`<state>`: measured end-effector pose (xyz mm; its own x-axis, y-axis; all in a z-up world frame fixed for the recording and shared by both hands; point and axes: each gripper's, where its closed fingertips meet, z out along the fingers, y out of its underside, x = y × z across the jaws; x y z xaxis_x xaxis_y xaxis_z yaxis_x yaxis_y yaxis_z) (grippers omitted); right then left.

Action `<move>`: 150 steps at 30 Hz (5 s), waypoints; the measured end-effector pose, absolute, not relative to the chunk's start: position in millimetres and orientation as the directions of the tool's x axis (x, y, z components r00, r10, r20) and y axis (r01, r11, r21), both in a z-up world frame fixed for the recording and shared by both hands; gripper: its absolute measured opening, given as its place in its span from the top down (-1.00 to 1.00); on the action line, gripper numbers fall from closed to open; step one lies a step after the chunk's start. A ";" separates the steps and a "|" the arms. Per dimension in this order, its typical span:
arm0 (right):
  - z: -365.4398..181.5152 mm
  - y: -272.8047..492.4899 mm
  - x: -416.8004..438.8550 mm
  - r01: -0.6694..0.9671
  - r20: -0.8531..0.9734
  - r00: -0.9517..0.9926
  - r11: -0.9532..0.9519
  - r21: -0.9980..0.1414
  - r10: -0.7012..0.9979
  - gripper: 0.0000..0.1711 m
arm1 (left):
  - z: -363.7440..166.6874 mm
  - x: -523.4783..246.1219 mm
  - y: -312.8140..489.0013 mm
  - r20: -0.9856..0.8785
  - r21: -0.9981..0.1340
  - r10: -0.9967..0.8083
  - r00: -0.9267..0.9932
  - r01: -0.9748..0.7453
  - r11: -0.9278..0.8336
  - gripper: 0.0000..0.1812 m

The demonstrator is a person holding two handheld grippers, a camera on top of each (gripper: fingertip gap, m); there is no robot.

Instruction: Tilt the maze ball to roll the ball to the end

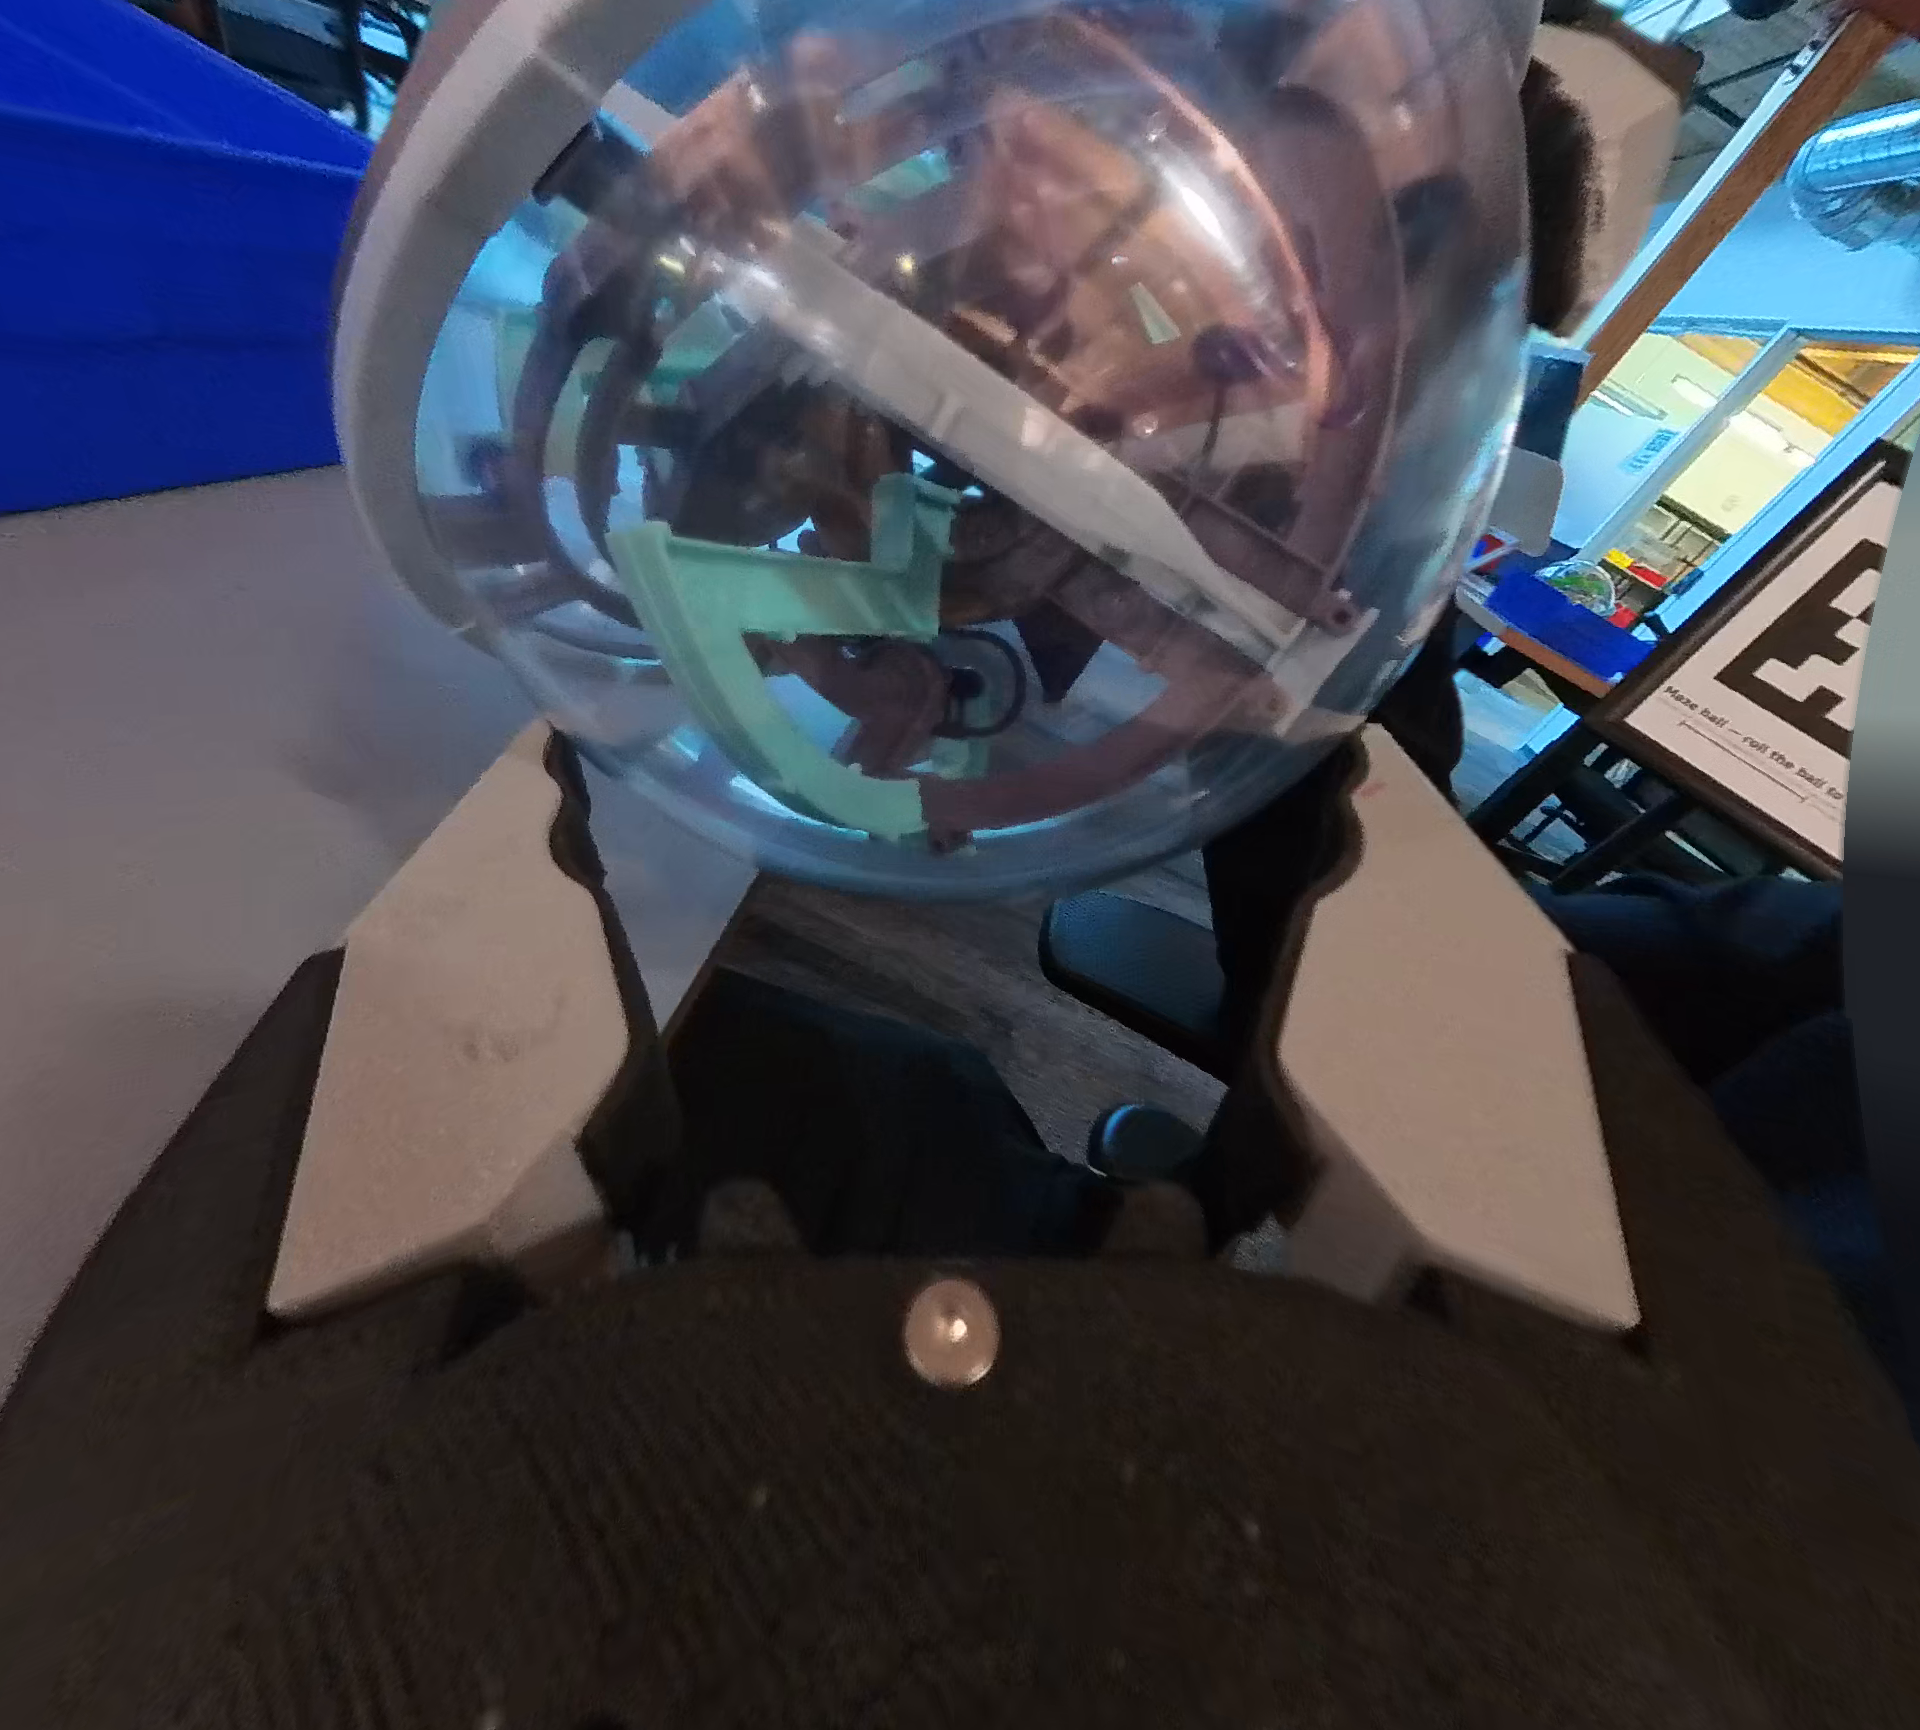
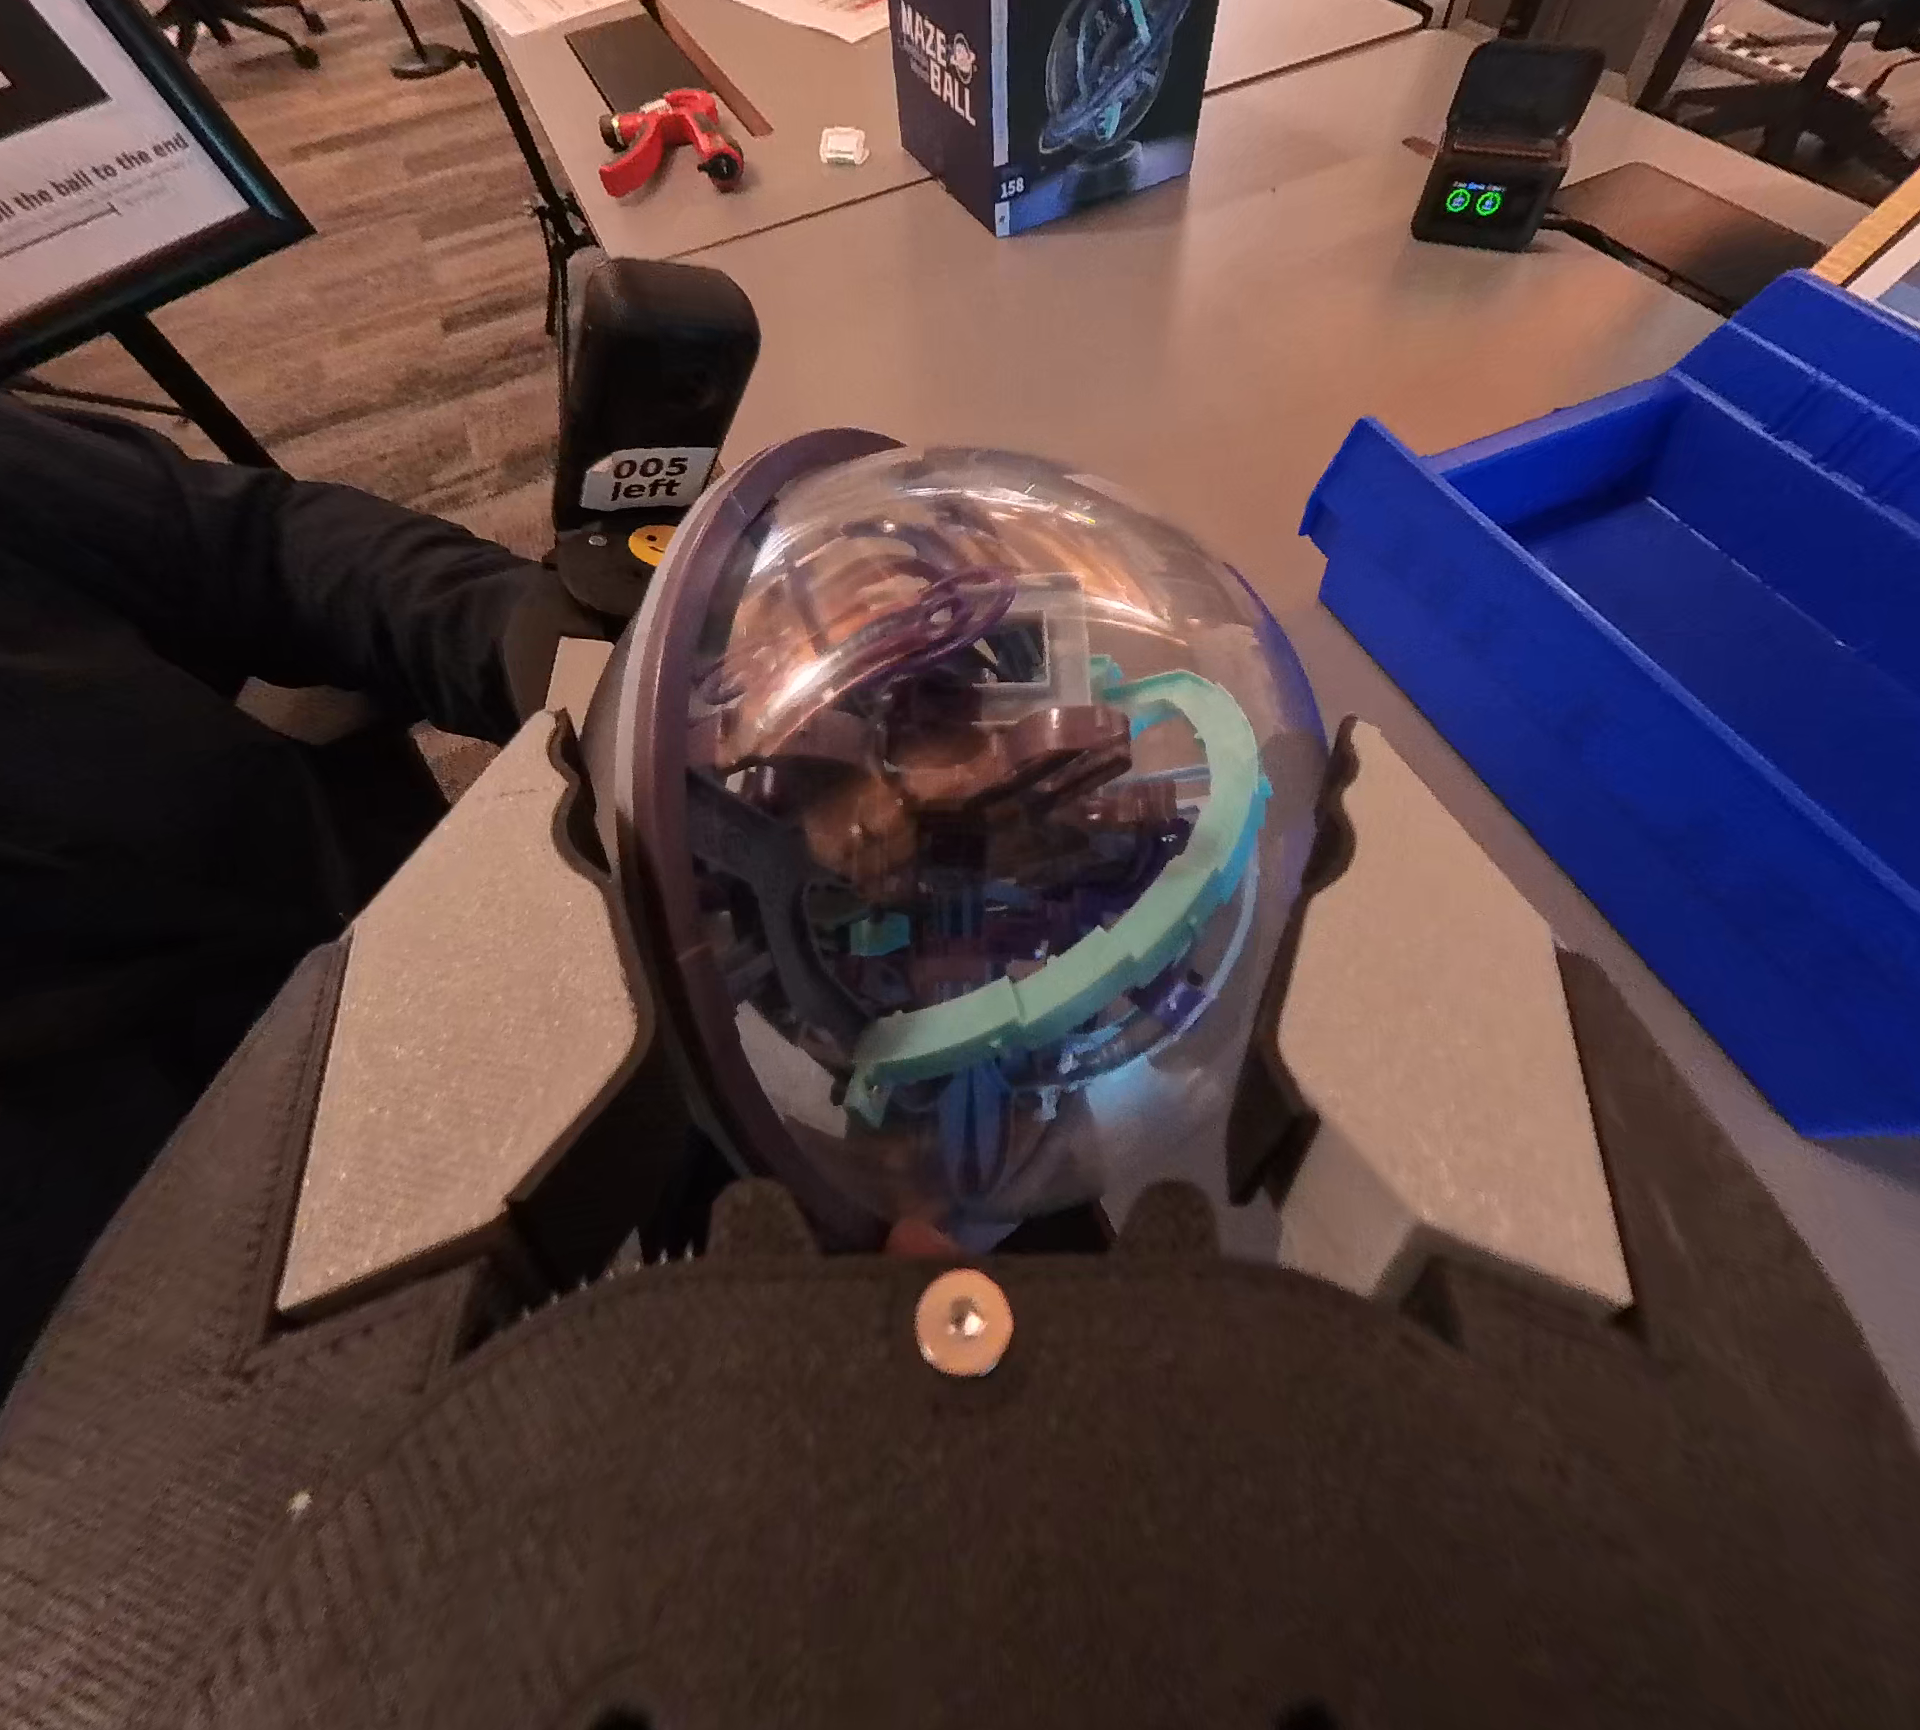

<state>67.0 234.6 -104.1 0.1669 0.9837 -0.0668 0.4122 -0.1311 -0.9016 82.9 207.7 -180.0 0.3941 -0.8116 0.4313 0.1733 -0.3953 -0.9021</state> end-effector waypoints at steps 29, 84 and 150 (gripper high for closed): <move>-120.1 246.8 63.6 0.432 -0.175 0.222 -0.258 -0.865 0.959 -0.52 | -194.9 87.0 206.5 0.581 -0.814 -0.774 0.252 0.177 -0.553 -0.50; 52.9 133.0 36.7 -0.026 0.684 0.124 0.691 -0.722 0.719 -0.49 | -2.2 -1.3 171.8 -0.656 -0.745 -0.461 0.598 -0.414 0.524 -0.49; -0.9 115.4 70.7 -0.034 0.847 0.226 0.873 -0.487 0.481 -0.55 | -29.9 38.8 152.5 -0.843 -0.334 0.013 0.538 -0.541 0.772 -0.50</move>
<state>70.7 115.4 -0.9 0.2260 0.4810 0.8471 -0.0335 0.8729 -0.4867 38.8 152.5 -29.9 0.5382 0.0125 -0.8427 -0.5409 0.7719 -0.3339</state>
